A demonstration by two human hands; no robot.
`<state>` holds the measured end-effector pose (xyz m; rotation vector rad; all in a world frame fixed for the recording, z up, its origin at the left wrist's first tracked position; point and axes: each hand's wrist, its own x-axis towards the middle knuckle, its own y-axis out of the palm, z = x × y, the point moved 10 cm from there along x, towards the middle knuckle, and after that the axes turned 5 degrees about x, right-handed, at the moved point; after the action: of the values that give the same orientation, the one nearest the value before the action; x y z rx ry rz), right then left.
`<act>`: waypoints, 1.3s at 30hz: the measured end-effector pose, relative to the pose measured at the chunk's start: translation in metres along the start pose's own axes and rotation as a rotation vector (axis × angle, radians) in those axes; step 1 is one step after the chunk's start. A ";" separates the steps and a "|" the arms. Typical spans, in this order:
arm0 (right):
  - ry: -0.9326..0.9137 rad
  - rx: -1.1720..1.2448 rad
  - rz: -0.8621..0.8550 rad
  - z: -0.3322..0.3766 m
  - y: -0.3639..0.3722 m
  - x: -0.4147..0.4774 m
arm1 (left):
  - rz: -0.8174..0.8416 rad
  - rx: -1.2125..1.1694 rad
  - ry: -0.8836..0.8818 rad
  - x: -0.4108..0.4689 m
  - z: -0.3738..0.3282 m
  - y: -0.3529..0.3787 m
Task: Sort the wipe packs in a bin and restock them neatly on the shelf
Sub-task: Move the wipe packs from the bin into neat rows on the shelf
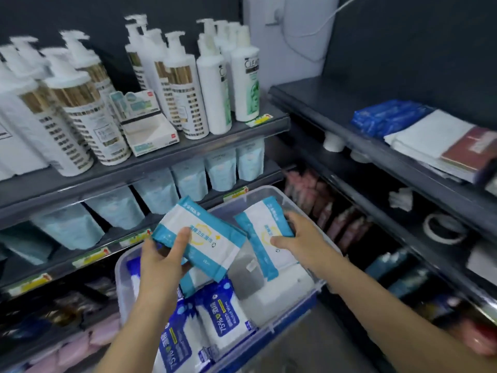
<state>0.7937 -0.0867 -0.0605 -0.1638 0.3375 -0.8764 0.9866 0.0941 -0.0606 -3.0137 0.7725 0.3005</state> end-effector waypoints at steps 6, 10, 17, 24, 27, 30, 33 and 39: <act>0.072 0.203 -0.232 -0.014 -0.048 -0.104 | 0.226 -0.039 -0.065 -0.048 0.012 0.058; 0.162 0.375 -0.439 -0.043 -0.107 -0.179 | 0.435 -0.048 -0.111 -0.106 0.019 0.128; 0.203 0.491 -0.750 -0.089 -0.202 -0.318 | 0.758 -0.032 -0.161 -0.238 0.042 0.236; 0.195 0.498 -0.981 -0.150 -0.302 -0.476 | 0.971 0.035 -0.094 -0.406 0.061 0.326; 0.205 0.396 -1.061 -0.175 -0.353 -0.551 | 1.020 0.047 -0.098 -0.480 0.072 0.358; 0.203 0.300 -1.143 -0.194 -0.401 -0.623 | 1.056 0.040 -0.077 -0.546 0.074 0.384; 0.243 0.122 -1.191 -0.206 -0.439 -0.676 | 1.087 -0.001 -0.076 -0.598 0.072 0.405; 0.313 -0.419 -1.145 -0.199 -0.508 -0.715 | 1.097 -0.028 -0.093 -0.648 0.075 0.449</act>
<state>-0.0676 0.1459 0.0532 -0.6491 0.7446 -1.9660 0.2021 0.0126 0.0033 -2.2284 2.3014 0.4262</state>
